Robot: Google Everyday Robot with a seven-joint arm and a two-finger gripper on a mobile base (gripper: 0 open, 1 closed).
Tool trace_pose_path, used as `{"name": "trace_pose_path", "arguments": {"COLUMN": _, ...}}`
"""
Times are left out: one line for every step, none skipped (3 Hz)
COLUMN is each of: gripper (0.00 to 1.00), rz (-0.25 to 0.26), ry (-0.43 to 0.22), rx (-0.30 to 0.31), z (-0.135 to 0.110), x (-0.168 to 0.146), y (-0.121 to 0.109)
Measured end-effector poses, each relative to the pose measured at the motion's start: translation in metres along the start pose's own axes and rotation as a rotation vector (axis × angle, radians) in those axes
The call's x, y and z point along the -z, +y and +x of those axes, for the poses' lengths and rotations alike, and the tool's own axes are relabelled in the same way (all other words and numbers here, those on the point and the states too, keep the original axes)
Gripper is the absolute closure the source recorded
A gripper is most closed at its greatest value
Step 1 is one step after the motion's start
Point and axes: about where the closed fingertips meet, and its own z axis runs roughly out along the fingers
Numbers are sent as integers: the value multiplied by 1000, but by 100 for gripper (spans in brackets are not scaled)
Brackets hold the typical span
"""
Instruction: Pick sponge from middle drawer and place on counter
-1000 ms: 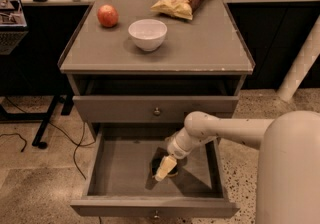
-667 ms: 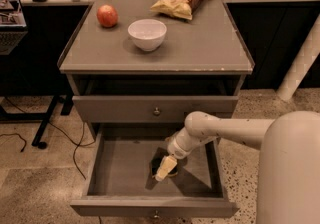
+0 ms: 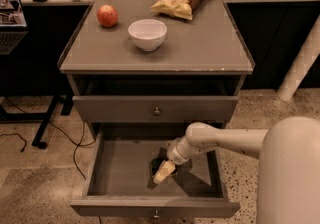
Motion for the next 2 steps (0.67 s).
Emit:
{"name": "trace_pose_path", "arguments": {"gripper": 0, "rz": 36, "ry": -55, "rx": 2, "z": 16, "x": -25, "y": -16}}
{"name": "trace_pose_path", "arguments": {"gripper": 0, "rz": 49, "ry": -98, "rx": -9, "z": 28, "x": -48, "y": -29}}
